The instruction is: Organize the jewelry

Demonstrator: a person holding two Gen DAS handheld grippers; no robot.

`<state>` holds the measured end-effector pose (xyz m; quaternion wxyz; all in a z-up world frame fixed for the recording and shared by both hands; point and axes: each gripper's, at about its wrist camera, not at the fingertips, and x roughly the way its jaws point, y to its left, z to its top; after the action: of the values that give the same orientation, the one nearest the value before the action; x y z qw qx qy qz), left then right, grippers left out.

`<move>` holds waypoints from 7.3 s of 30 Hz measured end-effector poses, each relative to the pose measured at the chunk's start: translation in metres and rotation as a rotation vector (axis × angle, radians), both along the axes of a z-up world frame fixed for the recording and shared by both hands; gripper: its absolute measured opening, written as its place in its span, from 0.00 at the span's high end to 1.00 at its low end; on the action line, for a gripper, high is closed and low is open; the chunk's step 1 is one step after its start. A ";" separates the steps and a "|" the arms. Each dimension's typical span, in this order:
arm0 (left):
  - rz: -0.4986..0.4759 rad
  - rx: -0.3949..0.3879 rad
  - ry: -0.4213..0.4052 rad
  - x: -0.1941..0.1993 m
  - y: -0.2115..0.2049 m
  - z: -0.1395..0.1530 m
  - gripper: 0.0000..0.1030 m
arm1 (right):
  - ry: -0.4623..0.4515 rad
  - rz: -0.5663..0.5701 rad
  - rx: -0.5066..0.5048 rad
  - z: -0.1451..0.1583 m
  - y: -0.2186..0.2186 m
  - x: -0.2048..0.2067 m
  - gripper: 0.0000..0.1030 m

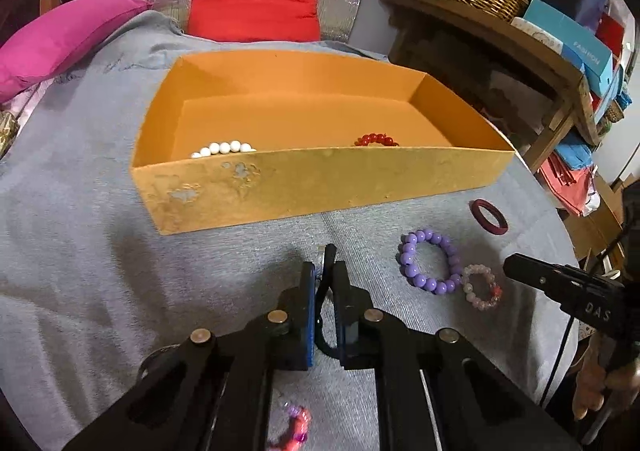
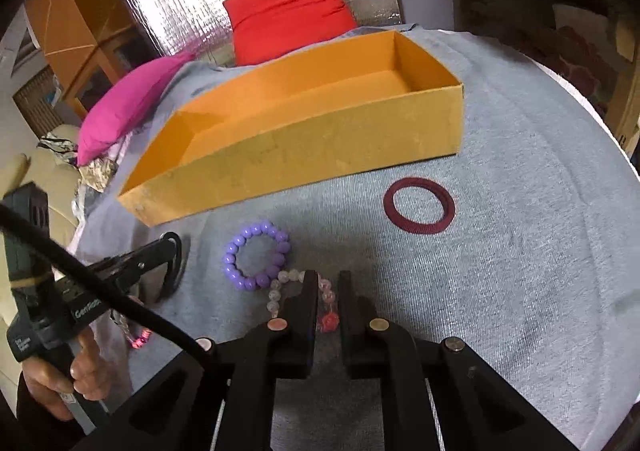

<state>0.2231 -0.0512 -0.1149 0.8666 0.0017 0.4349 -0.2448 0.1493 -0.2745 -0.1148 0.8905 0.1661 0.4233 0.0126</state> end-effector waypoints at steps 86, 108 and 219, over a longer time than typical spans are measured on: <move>0.061 0.106 -0.118 0.086 -0.051 0.025 0.41 | -0.165 -0.143 -0.018 0.025 -0.026 0.140 0.91; 0.238 0.217 -0.184 0.010 0.041 0.051 0.28 | -0.235 -0.092 0.001 0.064 -0.015 0.064 0.62; -0.120 0.026 0.060 -0.050 0.051 0.002 0.84 | 0.042 -0.061 -0.204 -0.017 0.039 0.044 0.90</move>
<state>0.1729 -0.0003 -0.1125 0.8369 0.0314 0.4628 -0.2906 0.1930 -0.2358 -0.1318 0.8937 0.0877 0.4358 -0.0613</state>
